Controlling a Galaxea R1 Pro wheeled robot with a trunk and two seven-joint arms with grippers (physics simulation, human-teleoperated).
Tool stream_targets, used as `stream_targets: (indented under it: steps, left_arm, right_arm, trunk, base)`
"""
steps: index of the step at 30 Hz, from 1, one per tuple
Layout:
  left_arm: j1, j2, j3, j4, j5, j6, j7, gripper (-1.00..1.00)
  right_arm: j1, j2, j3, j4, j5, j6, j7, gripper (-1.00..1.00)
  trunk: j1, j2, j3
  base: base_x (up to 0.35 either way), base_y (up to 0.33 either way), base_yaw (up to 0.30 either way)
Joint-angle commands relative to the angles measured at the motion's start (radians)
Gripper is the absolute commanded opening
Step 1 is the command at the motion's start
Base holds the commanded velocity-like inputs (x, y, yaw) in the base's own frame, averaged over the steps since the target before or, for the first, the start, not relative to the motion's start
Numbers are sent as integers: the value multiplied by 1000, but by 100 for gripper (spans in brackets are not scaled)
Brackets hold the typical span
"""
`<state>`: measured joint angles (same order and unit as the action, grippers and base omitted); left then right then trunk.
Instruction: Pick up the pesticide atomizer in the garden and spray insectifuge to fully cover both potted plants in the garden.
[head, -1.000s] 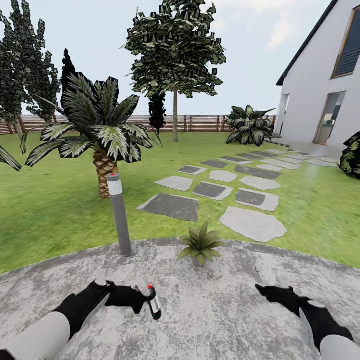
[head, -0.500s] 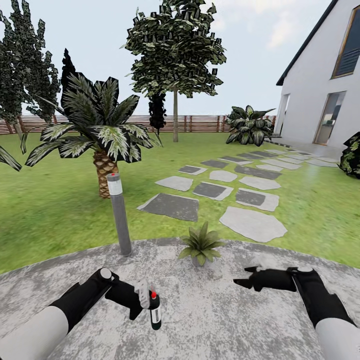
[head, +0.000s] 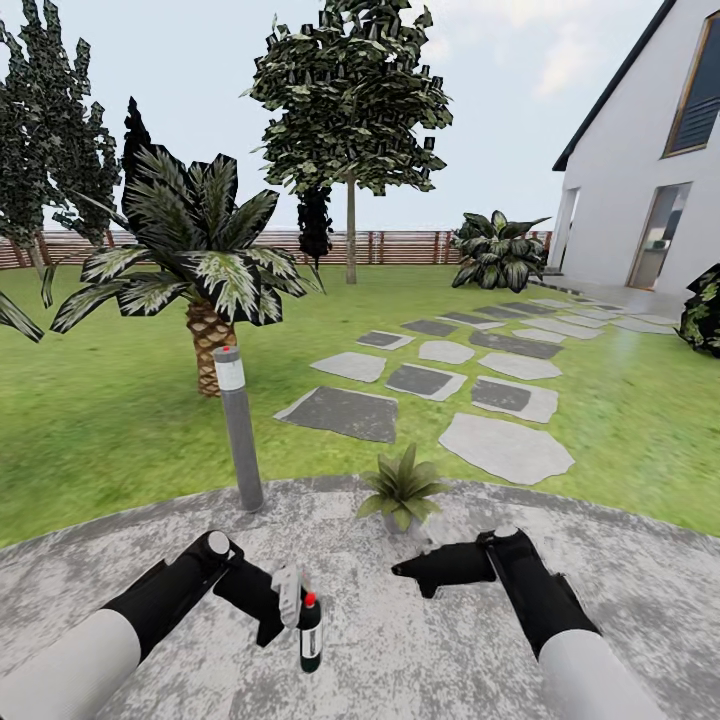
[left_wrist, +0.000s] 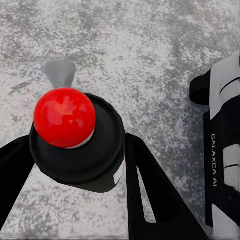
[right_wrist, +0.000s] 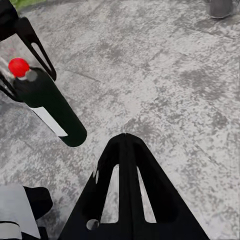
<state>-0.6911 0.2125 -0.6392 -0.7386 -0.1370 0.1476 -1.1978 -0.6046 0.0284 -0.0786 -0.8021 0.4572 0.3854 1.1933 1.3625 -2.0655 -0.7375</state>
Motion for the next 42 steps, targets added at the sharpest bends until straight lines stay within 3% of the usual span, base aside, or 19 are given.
stream_targets:
  steps: [1,4,6,8,11,14,19,25,39,42]
  left_arm:
    - [-1,1,-2,-2,-9,15,-3,-100]
    - [-6,0,-1,-2,-56,55,-30,-100]
    - [-32,-1,-1,-2,-86,101,-60,-100]
    - [-53,-1,-2,-2,-101,123,-89,-100]
    - [-61,-1,-2,-2,-107,131,-105,-100]
    - [-63,-3,-2,-9,-108,133,-109,-100]
    - [-64,-38,-2,-32,-110,135,-111,-100]
    - [-64,-56,-2,-51,-111,135,-111,-100]
    - [-71,-66,-2,-60,-111,177,-109,-100]
    - [-73,-80,-2,-60,-115,180,-108,-100]
  right_arm:
    - [-1,9,-5,-6,7,10,7,-100]
    - [-1,26,22,-42,7,13,8,-100]
    - [-1,30,92,-83,6,51,9,-100]
    - [-1,31,153,-145,6,125,9,-100]
    - [-1,31,186,-207,6,174,11,-100]
    - [-1,31,194,-233,6,185,13,-100]
    - [-1,36,199,-242,6,188,14,-100]
    - [-1,45,227,-242,6,210,9,-100]
    - [-1,56,232,-244,5,248,13,-100]
    - [-1,56,233,-277,4,248,15,-100]
  trunk:
    - [0,-1,-1]
    - [0,-1,-1]
    - [0,-1,-1]
    - [0,-1,-1]
    - [0,-1,-1]
    - [0,-1,-1]
    - [0,-1,-1]
    - [0,-1,-1]
    - [0,-1,-1]
    - [0,-1,-1]
  base:
    - [0,0,0]
    - [0,0,0]
    - [0,0,0]
    - [0,0,0]
    - [0,0,0]
    - [0,0,0]
    - [0,0,0]
    - [0,0,0]
    - [0,0,0]
    - [0,0,0]
